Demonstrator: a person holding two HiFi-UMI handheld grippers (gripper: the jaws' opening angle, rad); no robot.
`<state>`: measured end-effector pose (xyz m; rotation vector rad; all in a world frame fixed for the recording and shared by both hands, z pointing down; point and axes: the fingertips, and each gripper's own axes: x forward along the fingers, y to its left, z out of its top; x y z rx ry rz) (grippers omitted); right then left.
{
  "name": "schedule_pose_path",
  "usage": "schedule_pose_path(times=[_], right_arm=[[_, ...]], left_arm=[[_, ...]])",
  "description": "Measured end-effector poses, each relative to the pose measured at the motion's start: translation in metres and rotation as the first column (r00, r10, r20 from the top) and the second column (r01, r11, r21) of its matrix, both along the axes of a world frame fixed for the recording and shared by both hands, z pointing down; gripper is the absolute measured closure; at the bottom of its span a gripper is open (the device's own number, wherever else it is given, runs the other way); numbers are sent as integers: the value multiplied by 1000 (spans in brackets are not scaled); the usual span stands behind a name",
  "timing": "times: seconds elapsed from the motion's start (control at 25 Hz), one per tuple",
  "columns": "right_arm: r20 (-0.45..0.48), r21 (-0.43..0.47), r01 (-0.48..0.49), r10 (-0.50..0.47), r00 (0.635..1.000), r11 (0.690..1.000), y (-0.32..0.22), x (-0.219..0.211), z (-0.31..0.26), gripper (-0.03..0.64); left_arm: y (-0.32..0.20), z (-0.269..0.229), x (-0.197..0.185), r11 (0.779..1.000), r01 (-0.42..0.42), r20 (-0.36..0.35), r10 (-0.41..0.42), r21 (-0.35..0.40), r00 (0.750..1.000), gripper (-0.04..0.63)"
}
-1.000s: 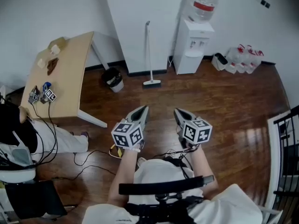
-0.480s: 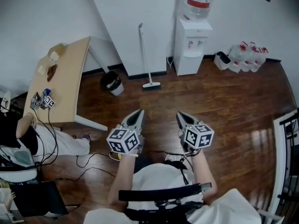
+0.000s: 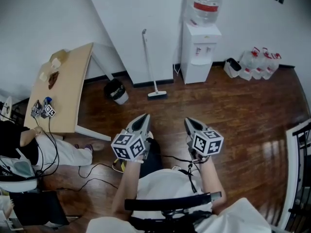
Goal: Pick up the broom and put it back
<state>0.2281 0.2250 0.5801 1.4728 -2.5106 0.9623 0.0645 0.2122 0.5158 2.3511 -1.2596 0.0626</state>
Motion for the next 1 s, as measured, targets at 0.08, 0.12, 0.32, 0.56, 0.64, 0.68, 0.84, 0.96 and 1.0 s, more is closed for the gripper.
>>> schedule_pose_path(times=[0.08,0.12,0.32,0.56,0.64,0.68,0.84,0.96,1.0], right_arm=[[2,1,-4,4,1000,1000,-15,1,3,606],[2,1,-6,6,1000,1000,-24,0,4,606],[-28,8,-8,9,1000,1000,-81,-10,10,606],[-82,-27,-4,2,997,1000,-171,-46,22,606],[-113,-44,-1,-4,994,999,-208,-63,25,606],[-119,-48,2,-7,993,999,-229,-74,24,604],[-120,-36,20,-24,992,999,-303,-127,7,604],[-124,-22,31,-34,992,999,-349,-165,-2,604],[-127,-22,30,-33,991,999,-362,-174,-3,604]], left_arm=[[-17,2,0,1000,-4,0,4,4,1000,606],[-26,4,-1,1000,-8,0,8,5,1000,606],[-88,14,-11,1000,-24,-16,24,6,1000,606],[-188,30,-50,1000,11,-1,-11,-24,1000,606],[-221,31,-67,999,20,-8,-20,-36,1000,606],[-237,30,-76,999,20,-10,-21,-42,1000,606],[-291,28,-112,997,-5,6,5,-72,1000,606],[-327,27,-137,996,-15,-2,15,-85,1000,606],[-339,26,-144,996,-19,-6,18,-85,1000,606]])
